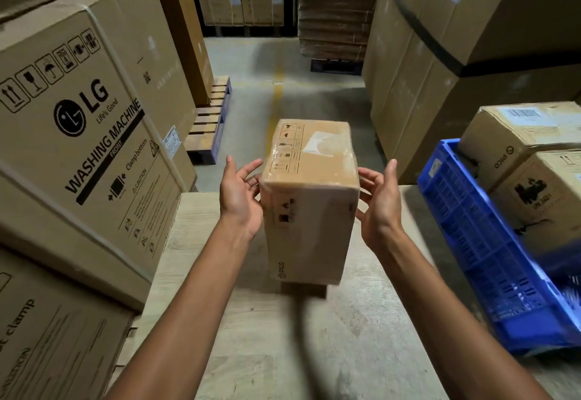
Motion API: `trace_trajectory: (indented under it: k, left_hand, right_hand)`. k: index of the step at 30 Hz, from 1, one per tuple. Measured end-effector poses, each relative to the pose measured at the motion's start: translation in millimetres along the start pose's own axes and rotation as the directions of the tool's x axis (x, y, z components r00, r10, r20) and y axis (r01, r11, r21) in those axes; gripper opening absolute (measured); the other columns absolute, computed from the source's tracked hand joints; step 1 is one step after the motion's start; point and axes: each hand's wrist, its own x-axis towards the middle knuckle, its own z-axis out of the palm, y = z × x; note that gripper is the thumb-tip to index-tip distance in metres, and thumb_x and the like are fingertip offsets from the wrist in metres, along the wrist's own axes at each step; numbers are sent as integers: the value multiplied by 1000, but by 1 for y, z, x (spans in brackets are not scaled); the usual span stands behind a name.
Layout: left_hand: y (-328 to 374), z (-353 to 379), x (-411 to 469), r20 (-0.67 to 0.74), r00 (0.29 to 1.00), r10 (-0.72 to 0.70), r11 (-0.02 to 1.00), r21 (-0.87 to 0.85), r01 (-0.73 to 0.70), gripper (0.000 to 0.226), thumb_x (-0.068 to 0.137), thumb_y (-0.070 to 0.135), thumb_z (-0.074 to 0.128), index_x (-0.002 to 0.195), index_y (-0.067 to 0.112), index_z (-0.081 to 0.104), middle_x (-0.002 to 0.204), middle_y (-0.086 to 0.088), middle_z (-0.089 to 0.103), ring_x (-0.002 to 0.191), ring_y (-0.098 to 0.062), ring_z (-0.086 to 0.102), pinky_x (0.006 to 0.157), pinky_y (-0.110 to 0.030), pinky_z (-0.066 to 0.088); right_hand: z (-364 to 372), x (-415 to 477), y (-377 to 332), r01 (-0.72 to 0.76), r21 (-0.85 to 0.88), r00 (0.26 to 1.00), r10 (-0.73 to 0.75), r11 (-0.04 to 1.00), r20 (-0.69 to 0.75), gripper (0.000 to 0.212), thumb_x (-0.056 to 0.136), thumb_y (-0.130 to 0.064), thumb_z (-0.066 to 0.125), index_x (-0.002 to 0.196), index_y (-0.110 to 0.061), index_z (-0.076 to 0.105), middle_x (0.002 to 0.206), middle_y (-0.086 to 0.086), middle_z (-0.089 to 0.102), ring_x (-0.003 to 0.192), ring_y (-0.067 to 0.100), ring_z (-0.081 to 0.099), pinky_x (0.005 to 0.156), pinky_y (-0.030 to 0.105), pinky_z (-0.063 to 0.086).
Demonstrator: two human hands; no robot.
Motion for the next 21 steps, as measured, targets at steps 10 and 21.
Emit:
trace_trajectory:
  k: [10, 21]
  left_hand:
    - [-41, -14, -37, -105, 994, 38, 967, 253, -10, 25, 103, 31, 47, 106, 13, 63, 99, -8, 71, 92, -22, 66, 68, -32, 48]
    - [-50, 0, -24, 625, 621, 472, -70, 729, -681, 22, 93, 17, 59, 110, 8, 67, 110, -5, 64, 105, -14, 53, 87, -26, 46]
  right_hand:
    - [-25, -14, 41, 123, -280, 991, -133, 952, -17, 28, 102, -41, 53, 111, -15, 60, 112, 1, 64, 104, 18, 61, 77, 30, 51]
    - [-12, -8, 30, 695, -716, 612, -584, 74, 534, 26, 90, -25, 70, 114, -14, 71, 126, 5, 64, 113, 22, 59, 91, 38, 49]
